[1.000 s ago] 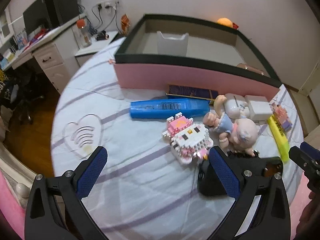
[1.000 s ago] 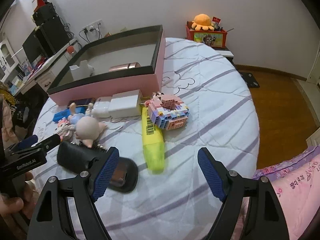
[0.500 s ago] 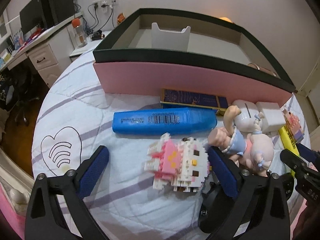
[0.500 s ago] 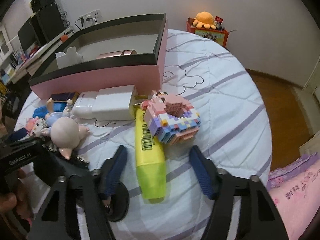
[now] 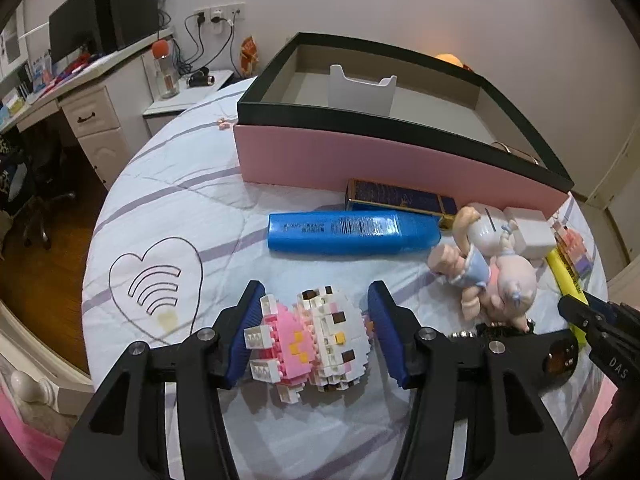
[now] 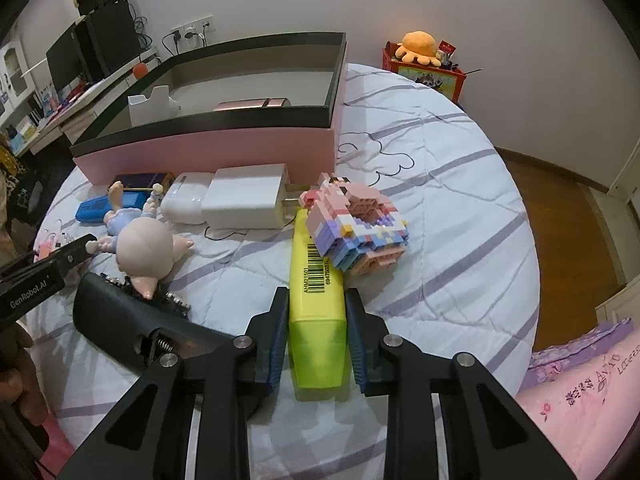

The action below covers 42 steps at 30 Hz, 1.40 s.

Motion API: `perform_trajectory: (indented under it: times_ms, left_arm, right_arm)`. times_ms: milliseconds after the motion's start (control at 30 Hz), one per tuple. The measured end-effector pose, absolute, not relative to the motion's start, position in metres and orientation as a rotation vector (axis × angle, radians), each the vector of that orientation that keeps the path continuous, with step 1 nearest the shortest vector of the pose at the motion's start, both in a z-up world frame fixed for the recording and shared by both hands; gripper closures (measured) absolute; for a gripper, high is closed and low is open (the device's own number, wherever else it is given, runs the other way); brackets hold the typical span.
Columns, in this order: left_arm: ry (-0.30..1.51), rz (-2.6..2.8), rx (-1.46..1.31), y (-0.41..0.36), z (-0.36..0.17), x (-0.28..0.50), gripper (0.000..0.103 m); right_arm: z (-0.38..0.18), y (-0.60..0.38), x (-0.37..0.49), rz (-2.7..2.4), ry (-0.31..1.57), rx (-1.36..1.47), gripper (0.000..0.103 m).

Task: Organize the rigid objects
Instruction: 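Grasp the pink-white block figure with the left gripper while the right gripper grasps the yellow highlighter, then carry the block figure and yellow highlighter into the box and release both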

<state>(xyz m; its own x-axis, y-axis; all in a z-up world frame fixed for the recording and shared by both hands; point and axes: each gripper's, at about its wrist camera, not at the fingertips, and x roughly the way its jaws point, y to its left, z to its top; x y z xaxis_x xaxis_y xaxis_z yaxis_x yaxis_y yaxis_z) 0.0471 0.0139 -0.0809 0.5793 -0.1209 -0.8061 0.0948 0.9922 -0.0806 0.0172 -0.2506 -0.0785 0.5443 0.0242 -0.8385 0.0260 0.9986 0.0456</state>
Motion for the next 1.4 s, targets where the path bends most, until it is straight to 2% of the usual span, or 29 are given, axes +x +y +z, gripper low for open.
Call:
perform_trajectory:
  times_ms: [567,933,1167,1400]
  left_arm:
    - [0.882,-0.141,-0.033,0.02,-0.047,0.024,0.049]
    - [0.79,-0.177,-0.005,0.002,0.003,0.041,0.049]
    - [0.738,-0.21,-0.004,-0.013,0.031,0.079,0.049]
    - [0.736,-0.216,0.012,-0.031,0.039,0.139,0.049]
  right_arm:
    - [-0.051,-0.255,0.005,0.063,0.939,0.138,0.076]
    - [-0.013,-0.244,0.01,0.13,0.869,0.141,0.076]
    - [0.023,-0.233,0.054,0.155,0.791,0.095,0.076]
    - [0.032,-0.226,0.126,0.161,0.794,0.075,0.076]
